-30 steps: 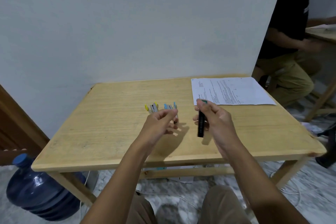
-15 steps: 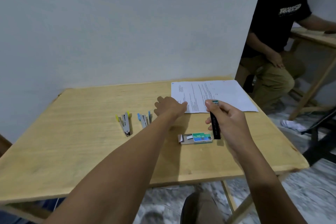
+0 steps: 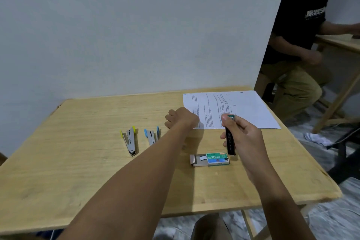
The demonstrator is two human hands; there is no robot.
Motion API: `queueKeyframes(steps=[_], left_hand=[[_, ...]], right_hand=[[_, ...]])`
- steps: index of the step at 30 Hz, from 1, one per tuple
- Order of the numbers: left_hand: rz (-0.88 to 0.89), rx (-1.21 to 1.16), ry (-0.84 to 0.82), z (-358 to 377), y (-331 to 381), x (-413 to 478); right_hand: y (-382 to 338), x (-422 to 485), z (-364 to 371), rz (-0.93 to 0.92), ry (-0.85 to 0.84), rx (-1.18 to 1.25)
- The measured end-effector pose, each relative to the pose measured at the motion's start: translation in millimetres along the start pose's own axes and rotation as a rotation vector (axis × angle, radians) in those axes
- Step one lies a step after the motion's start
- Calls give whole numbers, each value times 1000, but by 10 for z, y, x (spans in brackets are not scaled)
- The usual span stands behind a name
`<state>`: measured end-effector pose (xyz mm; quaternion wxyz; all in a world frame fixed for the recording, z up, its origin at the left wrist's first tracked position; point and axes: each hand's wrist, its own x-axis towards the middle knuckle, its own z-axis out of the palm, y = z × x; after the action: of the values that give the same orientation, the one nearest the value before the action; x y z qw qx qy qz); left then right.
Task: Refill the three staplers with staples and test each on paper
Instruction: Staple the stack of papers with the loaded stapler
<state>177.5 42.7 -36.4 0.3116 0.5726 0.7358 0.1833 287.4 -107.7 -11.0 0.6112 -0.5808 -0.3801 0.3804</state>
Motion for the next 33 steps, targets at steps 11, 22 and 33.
queueKeyframes(steps=[11, 22, 33], left_hand=[[149, -1105, -263, -959, -540, -309], [272, -1358, -265, -1577, -1232, -719], [274, -1060, 5, -1817, -1429, -799]], right_hand=[[23, 210, 17, -19, 170, -221], [-114, 160, 304, 307, -24, -334], [-152, 138, 516, 109, 52, -160]])
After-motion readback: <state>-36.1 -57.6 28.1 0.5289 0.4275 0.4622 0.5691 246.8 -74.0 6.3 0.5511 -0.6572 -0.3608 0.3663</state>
